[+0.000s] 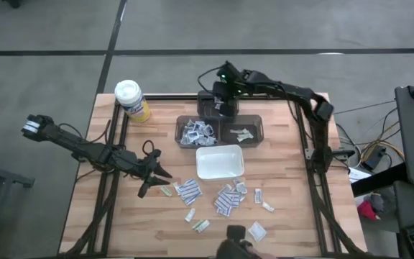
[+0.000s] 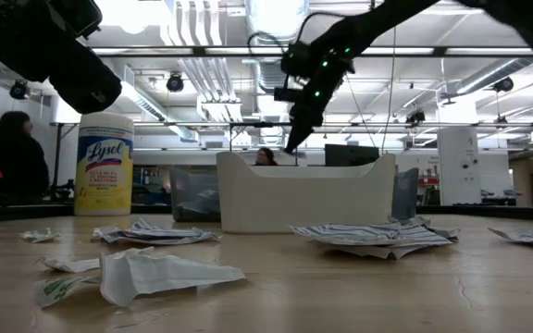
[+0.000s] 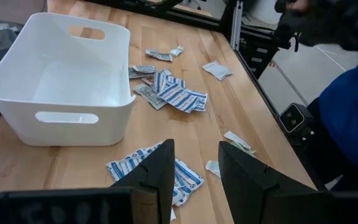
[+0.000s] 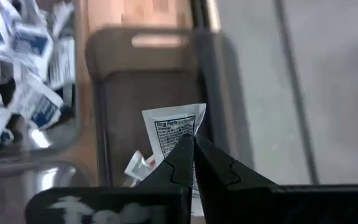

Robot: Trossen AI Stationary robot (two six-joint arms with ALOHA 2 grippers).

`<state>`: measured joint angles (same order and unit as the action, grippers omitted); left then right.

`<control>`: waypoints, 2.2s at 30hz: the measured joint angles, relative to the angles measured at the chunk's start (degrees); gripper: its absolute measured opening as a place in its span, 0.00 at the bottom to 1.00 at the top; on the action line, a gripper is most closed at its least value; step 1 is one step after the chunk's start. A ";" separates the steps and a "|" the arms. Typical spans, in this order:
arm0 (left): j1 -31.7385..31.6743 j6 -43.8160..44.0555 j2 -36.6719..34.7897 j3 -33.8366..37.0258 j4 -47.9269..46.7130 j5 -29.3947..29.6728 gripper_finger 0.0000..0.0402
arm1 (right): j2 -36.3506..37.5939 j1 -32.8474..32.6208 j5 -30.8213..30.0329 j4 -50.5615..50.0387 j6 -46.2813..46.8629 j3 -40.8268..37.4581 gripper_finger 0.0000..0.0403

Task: Pick & Place First Aid Supplies
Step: Put the ointment pack into the top black bin

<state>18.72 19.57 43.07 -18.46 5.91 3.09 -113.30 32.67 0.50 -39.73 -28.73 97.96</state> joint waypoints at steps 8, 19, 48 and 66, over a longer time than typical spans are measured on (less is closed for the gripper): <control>0.00 0.04 0.00 0.00 0.00 0.00 0.29 | -12.69 1.28 1.44 -12.54 0.37 14.36 0.02; 0.00 0.66 0.00 0.00 0.02 -0.02 0.29 | -24.26 1.68 3.85 -22.73 0.24 27.13 0.02; -0.02 1.46 0.00 0.00 0.00 -0.02 0.29 | -24.98 2.25 4.03 -23.42 -1.24 28.14 0.18; 0.00 1.46 0.00 0.00 0.00 -0.04 0.29 | -8.49 -6.07 4.08 -37.15 8.73 32.46 0.03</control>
<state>18.72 21.04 43.07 -18.46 5.91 3.05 -121.79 26.60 4.58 -76.88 -20.00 130.42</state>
